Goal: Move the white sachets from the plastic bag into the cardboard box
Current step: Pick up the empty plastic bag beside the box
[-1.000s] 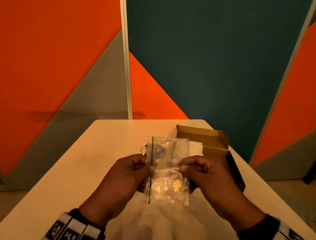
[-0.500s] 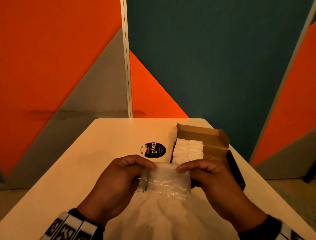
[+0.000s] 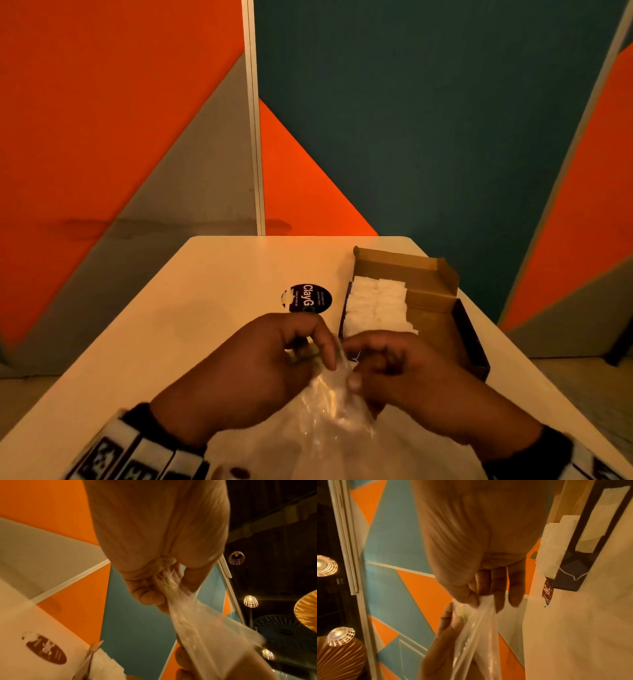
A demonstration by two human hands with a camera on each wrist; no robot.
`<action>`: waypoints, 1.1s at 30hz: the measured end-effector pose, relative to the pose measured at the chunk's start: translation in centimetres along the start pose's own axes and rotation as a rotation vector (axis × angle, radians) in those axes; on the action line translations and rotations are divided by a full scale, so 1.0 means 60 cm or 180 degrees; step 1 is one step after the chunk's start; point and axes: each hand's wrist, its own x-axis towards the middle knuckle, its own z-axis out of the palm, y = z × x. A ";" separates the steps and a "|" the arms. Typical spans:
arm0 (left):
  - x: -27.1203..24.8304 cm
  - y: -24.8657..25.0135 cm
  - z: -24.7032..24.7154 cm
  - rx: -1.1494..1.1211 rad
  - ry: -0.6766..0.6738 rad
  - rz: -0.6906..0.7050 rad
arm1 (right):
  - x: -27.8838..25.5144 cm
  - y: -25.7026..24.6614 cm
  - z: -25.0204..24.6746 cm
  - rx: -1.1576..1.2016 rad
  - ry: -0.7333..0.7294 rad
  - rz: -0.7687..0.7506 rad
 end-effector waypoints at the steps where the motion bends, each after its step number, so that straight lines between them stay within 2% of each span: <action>1: 0.002 0.004 0.003 0.0004 0.0072 0.0057 | 0.001 -0.001 0.004 -0.0105 0.0044 0.0024; 3: 0.004 0.005 0.008 -0.0439 0.0400 0.0072 | 0.003 -0.001 0.008 -0.0097 0.0362 -0.0057; 5: 0.002 0.005 0.016 -0.1021 0.0607 -0.0171 | 0.002 0.000 0.010 0.0049 0.0824 -0.0175; 8: -0.002 -0.001 0.032 -0.1553 0.0401 -0.0696 | 0.004 0.001 0.013 0.0253 0.1191 -0.0280; 11: 0.000 -0.004 0.045 -0.1965 0.0381 -0.0871 | 0.006 0.003 0.015 0.0298 0.1263 -0.0323; 17: 0.000 -0.009 0.045 -0.2931 0.0595 -0.0719 | 0.001 0.006 0.016 0.0567 0.1262 -0.0283; 22: -0.003 -0.011 0.052 -0.3369 0.0690 -0.0651 | 0.004 0.005 0.021 0.0653 0.1323 -0.0359; 25: -0.009 -0.014 0.049 -0.3757 0.0529 -0.0709 | 0.005 0.004 0.024 0.0568 0.1354 -0.0506; 27: -0.018 -0.017 0.042 -0.4017 0.0245 -0.0767 | 0.004 0.004 0.027 0.0442 0.1466 -0.0571; 30: -0.033 -0.016 0.038 -0.3918 0.0015 -0.0823 | 0.002 0.013 0.037 0.0167 0.1503 -0.0669; 33: -0.044 -0.016 0.041 -0.3019 0.0434 -0.0752 | 0.001 0.012 0.054 0.0027 0.1414 -0.0769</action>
